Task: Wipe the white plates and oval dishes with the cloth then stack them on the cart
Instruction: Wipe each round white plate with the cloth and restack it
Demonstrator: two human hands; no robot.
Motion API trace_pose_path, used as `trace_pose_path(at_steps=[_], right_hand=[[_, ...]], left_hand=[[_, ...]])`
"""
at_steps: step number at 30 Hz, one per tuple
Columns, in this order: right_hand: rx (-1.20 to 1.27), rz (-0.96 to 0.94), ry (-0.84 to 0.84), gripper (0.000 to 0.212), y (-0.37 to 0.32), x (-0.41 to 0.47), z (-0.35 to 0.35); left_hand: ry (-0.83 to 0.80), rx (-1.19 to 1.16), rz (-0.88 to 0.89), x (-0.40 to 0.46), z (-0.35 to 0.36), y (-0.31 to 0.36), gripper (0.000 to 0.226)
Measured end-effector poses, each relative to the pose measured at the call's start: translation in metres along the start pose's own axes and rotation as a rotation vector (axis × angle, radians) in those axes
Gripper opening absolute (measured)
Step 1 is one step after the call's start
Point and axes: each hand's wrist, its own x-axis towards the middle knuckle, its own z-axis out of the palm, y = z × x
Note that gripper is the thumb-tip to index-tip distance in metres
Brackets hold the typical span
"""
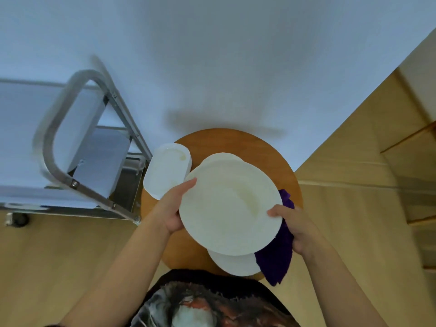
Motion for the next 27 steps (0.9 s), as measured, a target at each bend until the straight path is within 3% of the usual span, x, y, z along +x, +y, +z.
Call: trace_pose_path(at_steps=[3,6,9,10,12,13,15,17,22,27], right_hand=[[0.095,-0.142,0.129,0.007,-0.008,-0.018,-0.001],[0.069,-0.481,0.325,0.015,-0.025,-0.045,0.002],[-0.017,-0.637,0.207,0.006,-0.035,-0.066,0.018],[-0.136,-0.612,0.159,0.013,-0.033,-0.066,0.024],[-0.486,-0.490,0.126,0.052,-0.024,-0.059,0.035],[-0.650,-0.432,0.148,0.069,-0.015,-0.053,0.041],[-0.927,-0.429,0.297,0.081,0.000,-0.044,0.054],[-1.030,-0.499,0.438,0.079,0.009,-0.034,0.063],[-0.872,-0.645,0.522,0.065,0.007,-0.018,0.079],[-0.825,-0.869,0.339,0.048,-0.012,-0.015,0.097]], left_hand=[[-0.058,-0.131,0.088,-0.005,-0.002,-0.012,0.039],[-0.072,-0.229,0.199,-0.010,0.004,-0.025,0.033],[-0.033,-0.249,0.301,-0.015,0.017,-0.037,0.026],[-0.043,-0.241,0.331,-0.017,0.021,-0.040,0.032],[-0.068,-0.220,0.383,-0.020,0.029,-0.046,0.037],[-0.075,-0.212,0.393,-0.022,0.031,-0.048,0.037],[-0.092,-0.191,0.387,-0.025,0.035,-0.053,0.040],[-0.113,-0.162,0.365,-0.029,0.039,-0.059,0.043],[-0.132,-0.073,0.396,-0.036,0.041,-0.063,0.034],[-0.149,-0.059,0.399,-0.038,0.042,-0.053,0.037]])
